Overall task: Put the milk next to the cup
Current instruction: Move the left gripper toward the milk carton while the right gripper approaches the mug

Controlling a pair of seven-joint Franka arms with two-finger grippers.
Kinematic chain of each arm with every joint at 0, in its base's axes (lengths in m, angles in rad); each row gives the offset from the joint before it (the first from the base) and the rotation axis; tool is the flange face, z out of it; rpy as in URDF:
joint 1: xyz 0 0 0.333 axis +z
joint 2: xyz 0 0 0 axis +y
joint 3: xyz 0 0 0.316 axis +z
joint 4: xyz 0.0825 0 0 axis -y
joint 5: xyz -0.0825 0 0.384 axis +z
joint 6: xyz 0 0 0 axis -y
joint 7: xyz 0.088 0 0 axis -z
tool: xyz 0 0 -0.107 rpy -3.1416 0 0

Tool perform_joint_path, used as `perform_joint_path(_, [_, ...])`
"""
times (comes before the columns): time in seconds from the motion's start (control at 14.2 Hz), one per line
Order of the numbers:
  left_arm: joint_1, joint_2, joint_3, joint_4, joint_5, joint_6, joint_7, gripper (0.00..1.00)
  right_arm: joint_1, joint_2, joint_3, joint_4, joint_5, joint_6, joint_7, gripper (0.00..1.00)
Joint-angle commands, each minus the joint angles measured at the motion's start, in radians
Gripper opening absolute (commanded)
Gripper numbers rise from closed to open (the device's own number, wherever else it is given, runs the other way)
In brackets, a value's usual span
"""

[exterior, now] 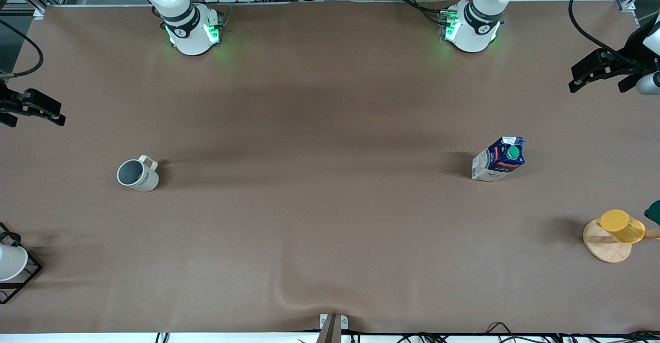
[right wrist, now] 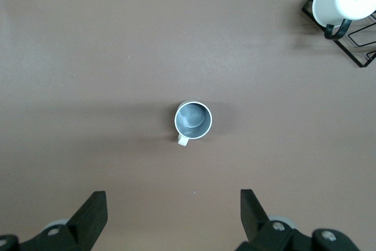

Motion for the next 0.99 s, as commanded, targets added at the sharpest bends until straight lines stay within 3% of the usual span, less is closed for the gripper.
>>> perform_joint_path(0.0, [0.001,0.001,0.001,0.020,0.017,-0.036,0.016,1.00,-0.016,0.012,0.011,0.022,0.014,-0.025,0.015,1.00])
perform_joint_path(0.28, [-0.009,0.010,-0.005,0.020,0.054,-0.037,0.020,1.00,-0.017,0.017,0.010,0.019,0.013,-0.054,0.003,1.00])
perform_joint_path(0.56, [-0.013,0.146,-0.009,0.010,0.043,0.025,0.019,1.00,-0.073,0.107,0.010,0.016,0.013,-0.045,-0.058,1.00])
perform_joint_path(0.92, [-0.010,0.191,-0.020,-0.124,0.040,0.195,0.007,1.00,-0.123,0.182,0.010,-0.053,0.014,0.065,-0.079,1.00])
